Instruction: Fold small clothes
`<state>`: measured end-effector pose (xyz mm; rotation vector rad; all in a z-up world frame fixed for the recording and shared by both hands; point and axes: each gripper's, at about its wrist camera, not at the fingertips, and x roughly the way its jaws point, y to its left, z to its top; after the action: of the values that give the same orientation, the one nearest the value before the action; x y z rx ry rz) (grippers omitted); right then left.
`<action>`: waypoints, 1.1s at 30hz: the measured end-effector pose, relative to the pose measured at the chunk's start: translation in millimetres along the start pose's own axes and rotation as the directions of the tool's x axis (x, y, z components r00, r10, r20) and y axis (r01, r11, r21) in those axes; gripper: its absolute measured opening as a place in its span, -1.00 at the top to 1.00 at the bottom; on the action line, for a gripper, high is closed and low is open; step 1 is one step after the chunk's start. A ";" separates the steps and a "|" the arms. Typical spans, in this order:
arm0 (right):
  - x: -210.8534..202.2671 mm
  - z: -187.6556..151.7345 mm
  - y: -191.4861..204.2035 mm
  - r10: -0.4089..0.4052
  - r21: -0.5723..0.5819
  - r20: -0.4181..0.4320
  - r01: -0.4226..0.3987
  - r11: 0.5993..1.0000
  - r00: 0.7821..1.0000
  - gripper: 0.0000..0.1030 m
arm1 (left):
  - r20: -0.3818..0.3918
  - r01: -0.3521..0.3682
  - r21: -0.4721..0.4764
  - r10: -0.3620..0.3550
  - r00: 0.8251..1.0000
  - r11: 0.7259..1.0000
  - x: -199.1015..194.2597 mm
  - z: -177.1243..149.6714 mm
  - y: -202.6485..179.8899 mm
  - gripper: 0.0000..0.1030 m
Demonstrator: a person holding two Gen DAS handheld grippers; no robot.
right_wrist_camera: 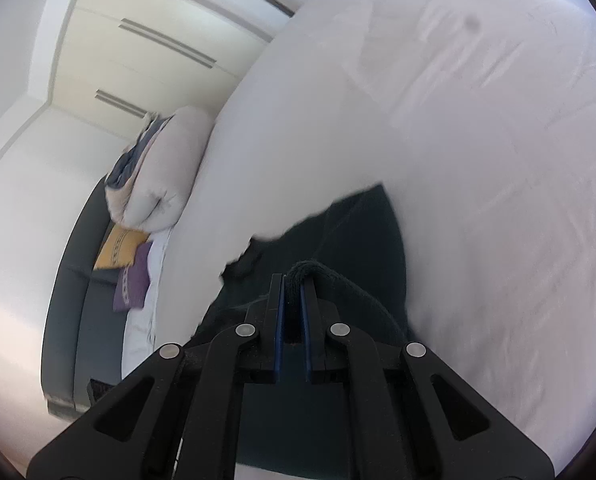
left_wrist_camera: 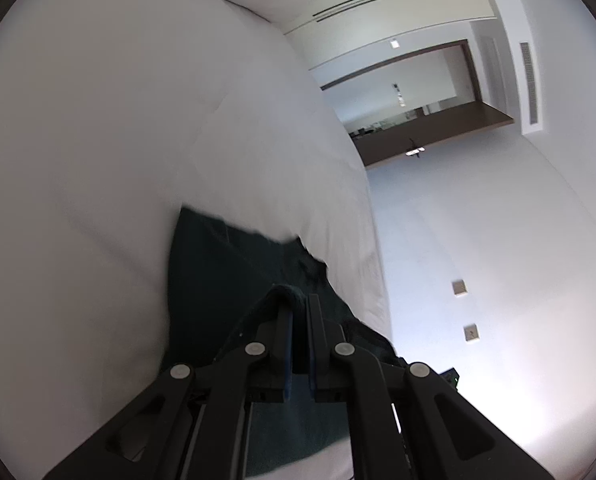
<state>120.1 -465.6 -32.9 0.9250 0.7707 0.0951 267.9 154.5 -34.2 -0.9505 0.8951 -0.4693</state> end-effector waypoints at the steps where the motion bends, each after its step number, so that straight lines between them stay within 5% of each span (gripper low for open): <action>1: 10.3 10.0 -1.0 -0.010 0.000 0.011 0.010 1.000 1.000 0.87 | 0.003 -0.009 0.003 0.009 1.000 1.000 10.8 10.0 1.4 0.90; 8: 73.1 36.1 -19.3 -0.142 -0.004 -0.008 0.142 0.990 0.990 0.86 | -0.034 -0.170 -0.009 0.170 0.985 0.985 72.1 30.3 35.9 0.84; 10: 84.0 38.4 -31.2 -0.126 0.034 -0.019 0.127 0.991 0.992 0.82 | -0.028 -0.188 -0.042 0.187 0.982 0.981 75.5 29.3 50.3 0.30; 12: 81.3 36.7 -35.1 -0.092 0.048 0.010 0.091 0.995 0.996 0.63 | 0.012 -0.171 -0.037 0.172 0.985 0.985 65.6 24.9 50.3 -0.28; 13: 78.5 36.9 -33.7 -0.098 0.031 0.034 0.097 0.995 0.995 0.33 | 0.038 -0.173 -0.008 0.173 0.984 0.985 58.7 21.5 45.3 -0.33; 14: 77.1 34.8 -32.1 -0.110 0.015 0.046 0.110 0.994 0.993 -0.17 | 0.042 -0.183 0.010 0.182 0.982 0.983 55.9 18.4 43.6 -0.33; 15: 73.1 32.4 -31.4 -0.132 0.005 0.067 0.132 0.991 0.989 -0.29 | 0.046 -0.202 0.033 0.200 0.979 0.979 50.5 13.7 38.9 -0.33; 20: 39.7 13.2 -23.8 -0.170 -0.032 0.129 0.175 0.984 0.977 -0.30 | 0.066 -0.231 0.106 0.225 0.972 0.967 31.0 -13.1 23.5 -0.33; 24: 27.1 -16.4 -8.7 -0.267 -0.211 0.076 0.277 0.937 0.961 -0.23 | 0.052 -0.283 0.178 0.278 0.959 0.943 20.5 -52.8 24.4 -0.33; 29: 32.2 -59.1 -8.8 -0.377 -0.343 0.026 0.362 0.867 0.926 0.25 | 0.005 -0.318 0.167 0.321 0.947 0.933 22.6 -84.9 41.9 -0.33; 33: 24.2 -79.9 -18.2 -0.424 -0.391 0.043 0.405 0.827 0.905 0.36 | 0.016 -0.334 0.207 0.338 0.941 0.920 18.8 -97.3 43.0 -0.03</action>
<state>82.7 -412.8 -88.7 0.3589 0.9407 -0.1120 197.2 115.8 -106.0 -0.5861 0.9845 -0.2701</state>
